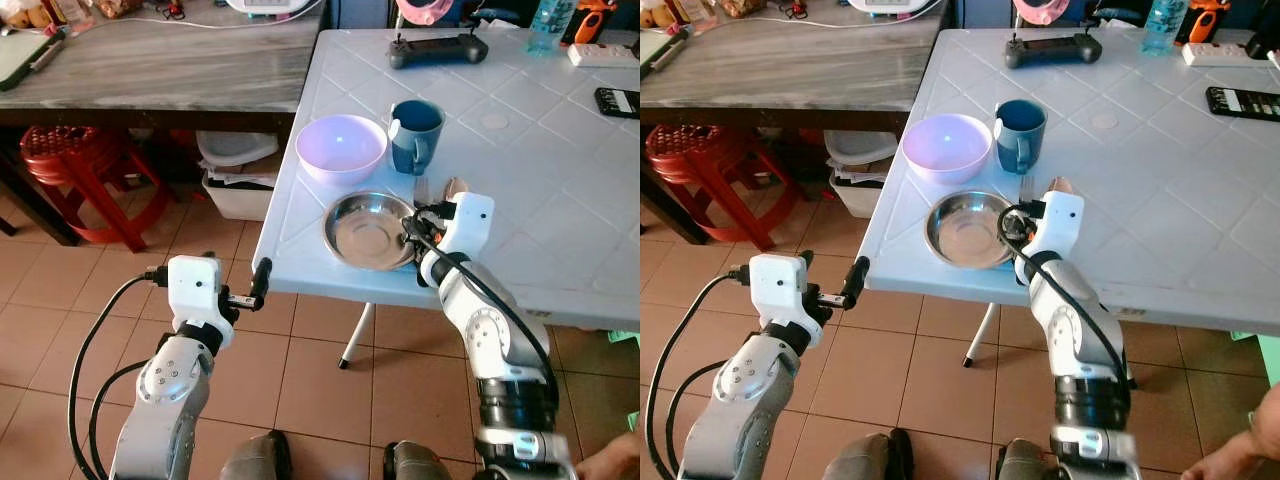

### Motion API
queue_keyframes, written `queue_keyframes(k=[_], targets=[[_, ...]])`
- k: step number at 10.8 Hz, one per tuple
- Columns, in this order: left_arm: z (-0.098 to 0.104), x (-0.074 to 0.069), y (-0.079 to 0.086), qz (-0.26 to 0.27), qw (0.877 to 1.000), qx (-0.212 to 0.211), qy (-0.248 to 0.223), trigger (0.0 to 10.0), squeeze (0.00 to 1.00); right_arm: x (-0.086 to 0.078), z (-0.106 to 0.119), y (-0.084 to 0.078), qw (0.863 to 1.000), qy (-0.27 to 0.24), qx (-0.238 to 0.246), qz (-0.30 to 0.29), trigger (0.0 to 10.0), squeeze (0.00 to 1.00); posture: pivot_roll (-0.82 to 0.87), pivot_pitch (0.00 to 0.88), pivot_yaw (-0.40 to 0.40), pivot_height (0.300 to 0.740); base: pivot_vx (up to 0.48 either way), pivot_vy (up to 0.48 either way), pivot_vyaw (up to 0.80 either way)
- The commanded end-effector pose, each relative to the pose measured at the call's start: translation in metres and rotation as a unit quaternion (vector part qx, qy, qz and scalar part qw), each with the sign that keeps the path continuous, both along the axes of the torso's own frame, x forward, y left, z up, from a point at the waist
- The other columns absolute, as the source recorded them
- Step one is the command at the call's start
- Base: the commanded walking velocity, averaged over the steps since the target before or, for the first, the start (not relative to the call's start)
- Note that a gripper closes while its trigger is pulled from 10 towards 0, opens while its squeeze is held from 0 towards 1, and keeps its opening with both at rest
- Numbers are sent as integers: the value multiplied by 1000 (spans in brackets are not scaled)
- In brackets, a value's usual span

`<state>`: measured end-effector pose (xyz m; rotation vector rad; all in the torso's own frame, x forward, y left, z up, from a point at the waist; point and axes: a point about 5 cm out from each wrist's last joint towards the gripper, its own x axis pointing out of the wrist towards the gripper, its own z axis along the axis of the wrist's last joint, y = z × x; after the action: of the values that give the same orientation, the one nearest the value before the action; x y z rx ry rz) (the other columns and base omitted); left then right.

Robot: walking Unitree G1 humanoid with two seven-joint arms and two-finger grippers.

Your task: Setting the table

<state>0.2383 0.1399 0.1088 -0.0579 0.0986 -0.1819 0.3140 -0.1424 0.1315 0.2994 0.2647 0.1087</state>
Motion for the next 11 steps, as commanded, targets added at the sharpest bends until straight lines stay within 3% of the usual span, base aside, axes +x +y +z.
queue_keyframes(k=[1, 3, 7, 9, 11], targets=[[-2, 2, 6, 20, 1000, 10, 0, 10000, 0, -3, -5, 5, 1000, 16, 10, 5, 0, 0, -42, 104, 78, 740, 0, 480, 0], [3, 7, 8, 35, 998, 29, -30, 10000, 0, -5, 3, 8, 1000, -4, 13, 8, 0, 0, -49, 94, 74, 740, 0, 471, 0], [-1, 9, 7, 40, 999, 22, -29, 10000, 0, -8, 22, 9, 997, -72, 2, 8, 0, 0, -68, 70, 71, 740, 0, 433, 0], [-4, 10, 10, 50, 998, 23, -22, 10000, 0, -13, 18, -4, 995, -91, -39, -26, 0, 0, -64, 64, 65, 740, 354, 321, 0], [-2, 14, 14, 60, 997, 30, -32, 10000, 0, -16, 20, -18, 991, -112, -58, -50, 0, 0, -67, 62, 75, 740, 429, 0, 0]])
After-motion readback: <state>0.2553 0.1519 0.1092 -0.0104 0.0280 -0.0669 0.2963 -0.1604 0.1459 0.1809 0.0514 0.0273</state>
